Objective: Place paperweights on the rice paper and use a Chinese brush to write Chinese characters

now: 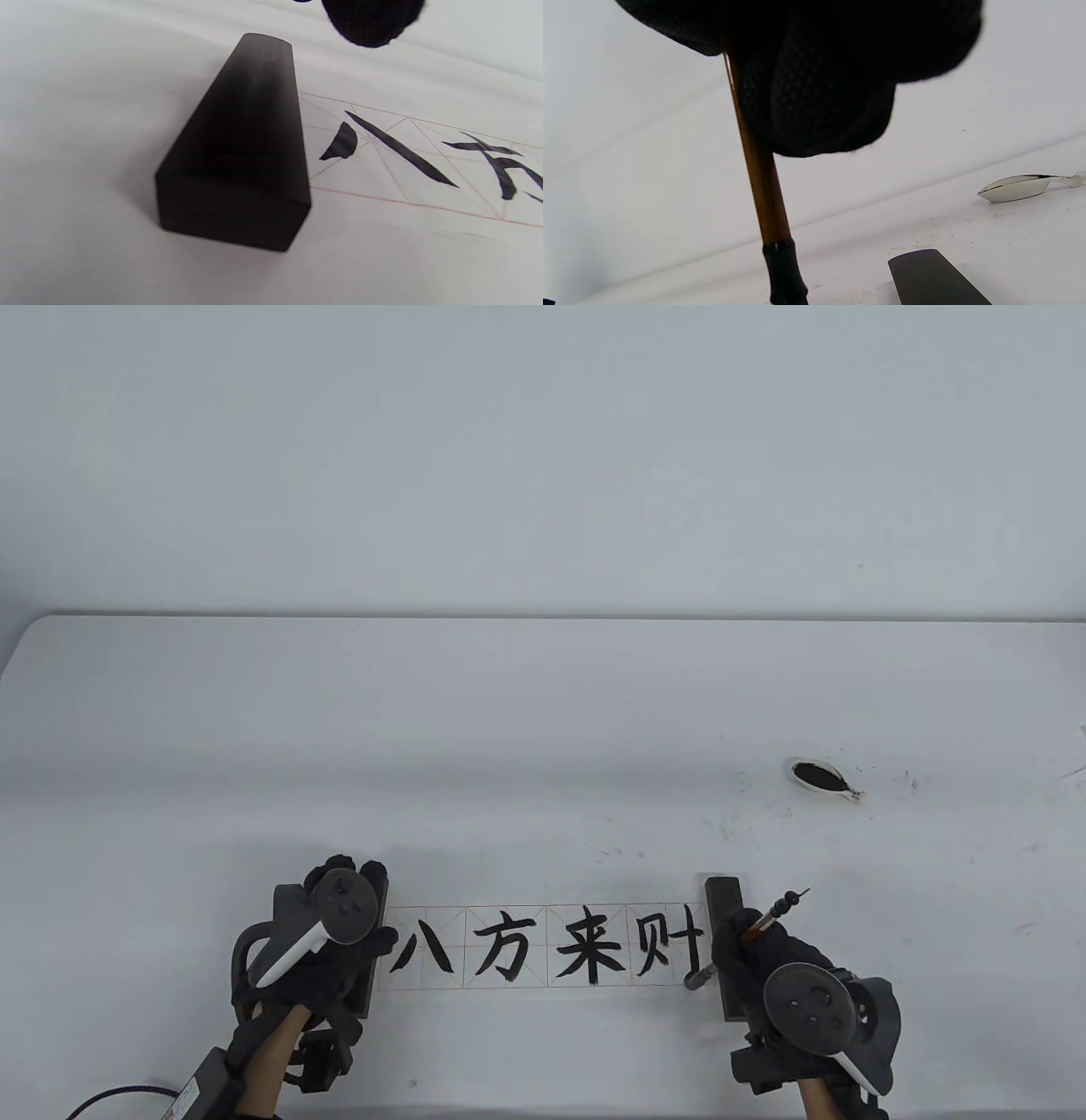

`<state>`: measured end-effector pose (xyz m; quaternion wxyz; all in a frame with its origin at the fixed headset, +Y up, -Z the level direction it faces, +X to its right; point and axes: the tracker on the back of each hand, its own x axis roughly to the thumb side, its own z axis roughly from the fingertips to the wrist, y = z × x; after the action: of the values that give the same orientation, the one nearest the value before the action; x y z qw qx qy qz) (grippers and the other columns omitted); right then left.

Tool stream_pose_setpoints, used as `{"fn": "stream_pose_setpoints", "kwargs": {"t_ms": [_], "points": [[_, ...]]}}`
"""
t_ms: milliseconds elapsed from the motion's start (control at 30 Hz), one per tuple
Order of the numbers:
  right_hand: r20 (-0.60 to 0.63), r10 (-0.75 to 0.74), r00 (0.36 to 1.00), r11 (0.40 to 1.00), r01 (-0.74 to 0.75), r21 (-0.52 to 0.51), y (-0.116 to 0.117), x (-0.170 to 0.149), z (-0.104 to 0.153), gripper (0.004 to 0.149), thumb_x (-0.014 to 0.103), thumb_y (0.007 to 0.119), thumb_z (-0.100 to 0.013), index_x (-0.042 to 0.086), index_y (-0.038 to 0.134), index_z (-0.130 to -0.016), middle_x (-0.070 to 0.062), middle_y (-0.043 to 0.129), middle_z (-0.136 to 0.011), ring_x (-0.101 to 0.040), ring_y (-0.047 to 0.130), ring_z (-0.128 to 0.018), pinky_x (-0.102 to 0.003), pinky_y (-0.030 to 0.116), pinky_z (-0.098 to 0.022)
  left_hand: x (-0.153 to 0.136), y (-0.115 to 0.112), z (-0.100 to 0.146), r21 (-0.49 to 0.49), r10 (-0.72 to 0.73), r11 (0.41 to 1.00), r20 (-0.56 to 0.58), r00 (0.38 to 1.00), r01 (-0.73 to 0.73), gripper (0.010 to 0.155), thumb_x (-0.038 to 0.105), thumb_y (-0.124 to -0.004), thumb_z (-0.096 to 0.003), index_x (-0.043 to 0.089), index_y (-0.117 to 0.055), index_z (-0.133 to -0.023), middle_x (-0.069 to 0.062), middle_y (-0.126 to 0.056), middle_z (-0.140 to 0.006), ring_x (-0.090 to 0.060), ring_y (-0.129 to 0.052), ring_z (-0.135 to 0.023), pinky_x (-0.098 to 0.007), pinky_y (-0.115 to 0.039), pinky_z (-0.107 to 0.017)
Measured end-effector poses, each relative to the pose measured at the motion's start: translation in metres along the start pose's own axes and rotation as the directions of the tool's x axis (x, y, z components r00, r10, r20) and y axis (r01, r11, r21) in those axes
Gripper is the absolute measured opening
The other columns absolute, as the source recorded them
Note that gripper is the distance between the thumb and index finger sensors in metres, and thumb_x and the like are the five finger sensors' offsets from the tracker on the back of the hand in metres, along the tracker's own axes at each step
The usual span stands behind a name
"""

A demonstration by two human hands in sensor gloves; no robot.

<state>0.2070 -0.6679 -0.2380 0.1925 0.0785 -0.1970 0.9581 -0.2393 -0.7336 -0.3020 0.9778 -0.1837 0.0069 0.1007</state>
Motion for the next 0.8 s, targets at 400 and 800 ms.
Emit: {"fn": "stream_pose_setpoints", "kwargs": {"t_ms": [400,800], "points": [[0.005,0.007,1.000,0.997,-0.007,-0.081,-0.0004,-0.0012,0.0021,0.041,0.040,0.066,-0.055,0.010,0.083,-0.077,-0.010,0.099,-0.059,-0.022,0.102,-0.039,-0.029,0.087,-0.026,0.0001,-0.0001,0.0000,0.001,-0.001,1.000,0.002,1.000,0.001,0.082,0.051,-0.060,-0.0532,0.036,-0.013,-0.118,-0.009,-0.006,-0.126,-0.040,-0.013,-0.118,-0.054,-0.015,-0.085],[0.024,0.041,0.999,0.999,-0.041,-0.027,0.0048,0.0021,0.0013,0.041,0.040,0.066,-0.055,0.010,0.082,-0.079,-0.012,0.098,-0.062,-0.023,0.101,-0.043,-0.031,0.087,-0.028,0.0000,-0.0005,-0.0004,-0.002,-0.001,1.000,0.002,1.000,0.001,0.082,0.051,-0.060,-0.0533,0.035,-0.013,-0.118,-0.009,-0.006,-0.126,-0.040,-0.013,-0.118,-0.054,-0.015,-0.085]]}}
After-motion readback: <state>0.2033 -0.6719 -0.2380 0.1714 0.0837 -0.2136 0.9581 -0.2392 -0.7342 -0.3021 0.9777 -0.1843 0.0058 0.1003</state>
